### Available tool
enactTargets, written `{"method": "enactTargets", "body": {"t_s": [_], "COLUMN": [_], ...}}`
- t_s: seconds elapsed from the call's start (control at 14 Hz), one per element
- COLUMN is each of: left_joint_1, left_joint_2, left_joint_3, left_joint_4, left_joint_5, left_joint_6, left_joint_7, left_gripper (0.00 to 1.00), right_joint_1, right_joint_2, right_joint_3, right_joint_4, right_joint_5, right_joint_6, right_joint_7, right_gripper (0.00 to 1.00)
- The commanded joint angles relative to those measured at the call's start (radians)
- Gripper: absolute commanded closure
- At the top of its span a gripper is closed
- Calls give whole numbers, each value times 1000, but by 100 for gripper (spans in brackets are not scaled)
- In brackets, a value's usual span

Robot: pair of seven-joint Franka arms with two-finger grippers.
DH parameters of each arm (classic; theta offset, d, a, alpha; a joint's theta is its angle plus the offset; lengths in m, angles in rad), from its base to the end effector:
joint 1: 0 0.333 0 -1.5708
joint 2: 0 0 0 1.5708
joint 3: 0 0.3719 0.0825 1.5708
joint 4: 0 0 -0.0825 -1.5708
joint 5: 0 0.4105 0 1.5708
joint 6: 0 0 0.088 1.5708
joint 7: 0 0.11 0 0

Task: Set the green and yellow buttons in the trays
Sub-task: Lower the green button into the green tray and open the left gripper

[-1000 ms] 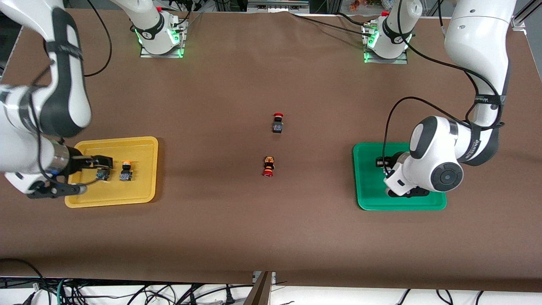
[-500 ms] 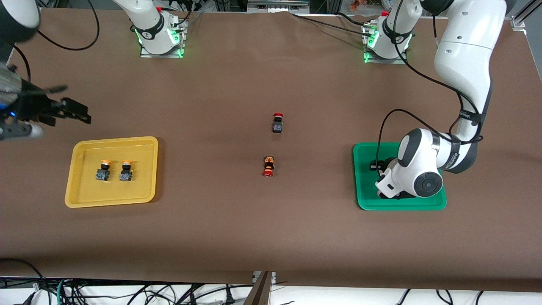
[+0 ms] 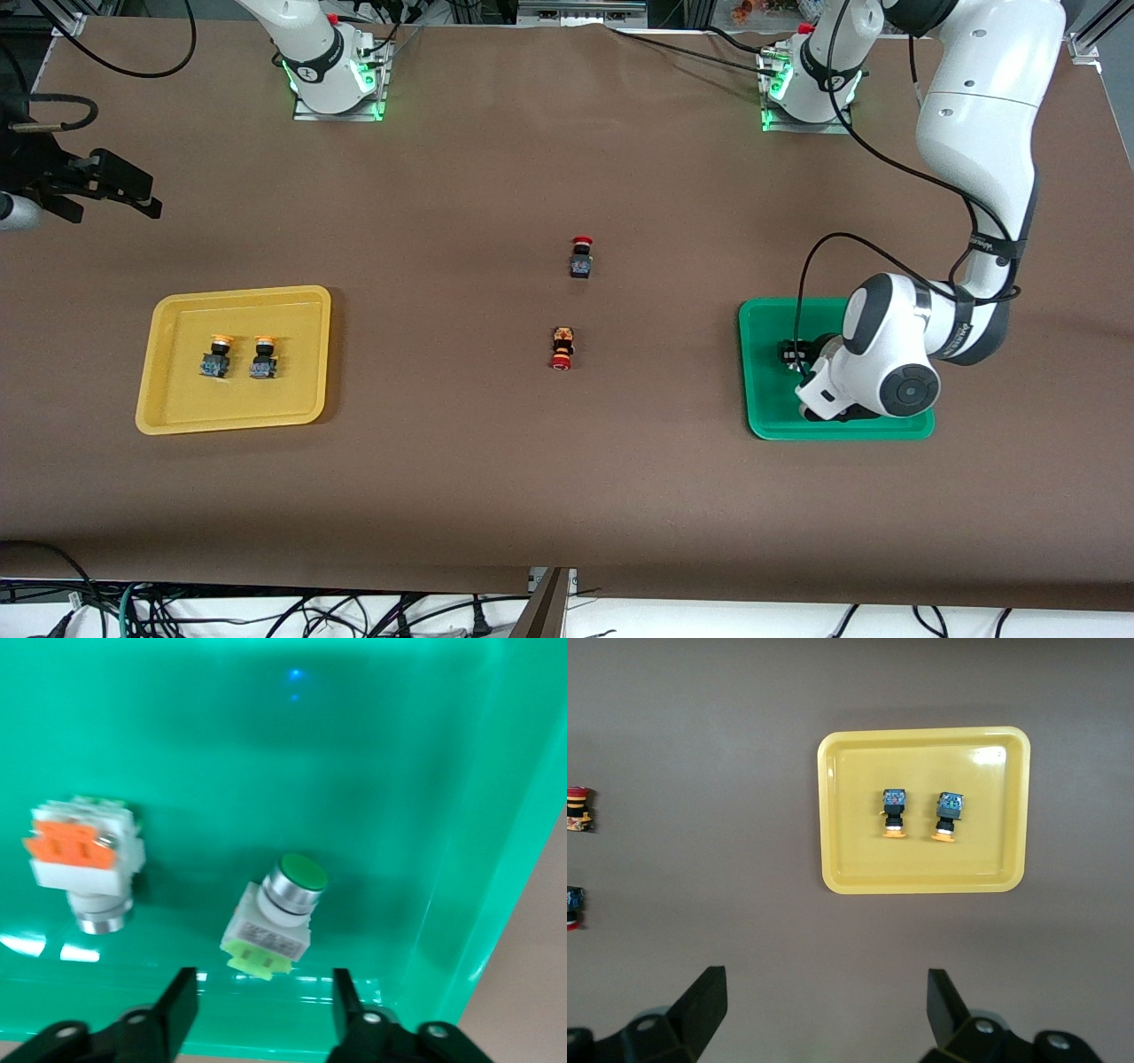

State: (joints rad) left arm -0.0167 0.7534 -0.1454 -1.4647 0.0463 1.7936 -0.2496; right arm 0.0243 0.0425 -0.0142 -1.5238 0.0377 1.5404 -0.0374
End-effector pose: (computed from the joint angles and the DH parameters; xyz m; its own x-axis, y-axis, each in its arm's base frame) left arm 0.7211 -0.0951 0.2336 0.9093 0.0865 -0.4070 0.0770 -0.9962 -0.0396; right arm 0.5934 0.0105 0.6732 0.9985 0.0486 -0.0245 0.0476 -0.9981 -0.0380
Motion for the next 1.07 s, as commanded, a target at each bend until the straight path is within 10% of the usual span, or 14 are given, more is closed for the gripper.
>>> {"method": "enactTargets", "body": {"t_s": [0.0, 1.0], "left_joint_1": [9, 55], "left_joint_2": [-40, -568], "left_joint_3": [-6, -5], "left_joint_4": [12, 18], "left_joint_5": [18, -59], "left_joint_6": [-14, -238], "left_joint_7": [19, 171], "left_gripper": [0, 0], "right_joint_1": [-15, -12], "right_joint_2": [14, 22], "right_joint_3": [16, 19], "right_joint_4": [22, 25], "right_joint_5": [-18, -39], "right_joint_6": [-20, -14], "right_joint_7": [8, 10], "right_gripper": [0, 0]}}
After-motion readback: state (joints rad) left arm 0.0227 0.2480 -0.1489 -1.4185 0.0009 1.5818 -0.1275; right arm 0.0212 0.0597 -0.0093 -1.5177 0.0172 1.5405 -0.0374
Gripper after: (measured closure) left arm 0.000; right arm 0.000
